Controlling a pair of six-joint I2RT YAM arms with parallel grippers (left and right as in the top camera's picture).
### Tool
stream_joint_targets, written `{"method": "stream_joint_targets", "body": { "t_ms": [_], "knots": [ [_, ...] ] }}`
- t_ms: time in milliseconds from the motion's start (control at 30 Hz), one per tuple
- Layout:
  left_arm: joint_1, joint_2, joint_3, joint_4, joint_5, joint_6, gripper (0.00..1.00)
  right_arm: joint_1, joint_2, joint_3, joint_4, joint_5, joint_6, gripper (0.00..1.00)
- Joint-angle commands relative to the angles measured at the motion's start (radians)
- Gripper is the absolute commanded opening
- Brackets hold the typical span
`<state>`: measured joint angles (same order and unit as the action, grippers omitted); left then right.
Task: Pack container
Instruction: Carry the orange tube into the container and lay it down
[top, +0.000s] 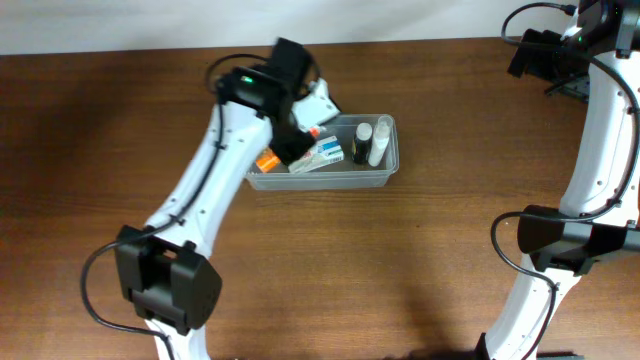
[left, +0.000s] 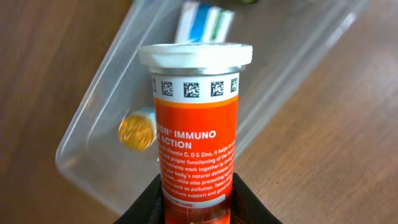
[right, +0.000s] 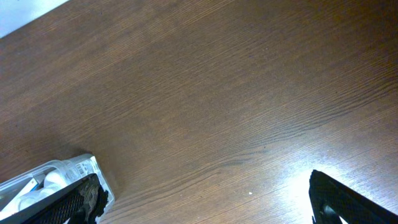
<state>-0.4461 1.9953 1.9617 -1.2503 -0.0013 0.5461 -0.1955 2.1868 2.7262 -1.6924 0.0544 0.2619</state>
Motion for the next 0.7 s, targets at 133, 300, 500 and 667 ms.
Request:
{"method": "stream_joint_targets", "body": {
  "t_ms": [133, 300, 500, 667],
  "knots": [
    [-0.031, -0.032, 0.018, 0.004, -0.04, 0.199, 0.12, 0.004, -0.011, 0.01, -0.003, -0.001, 0.008, 0.98],
    [-0.031, -0.03, 0.018, 0.006, -0.039, 0.328, 0.12, 0.004, -0.011, 0.01, -0.003, -0.001, 0.008, 0.98],
    [-0.031, -0.028, 0.018, 0.016, 0.026, 0.439, 0.12, 0.004, -0.011, 0.01, -0.003, -0.001, 0.008, 0.98],
    [-0.031, -0.006, 0.018, 0.016, 0.051, 0.524, 0.11, 0.004, -0.011, 0.01, -0.003, -0.001, 0.008, 0.98]
  ]
}}
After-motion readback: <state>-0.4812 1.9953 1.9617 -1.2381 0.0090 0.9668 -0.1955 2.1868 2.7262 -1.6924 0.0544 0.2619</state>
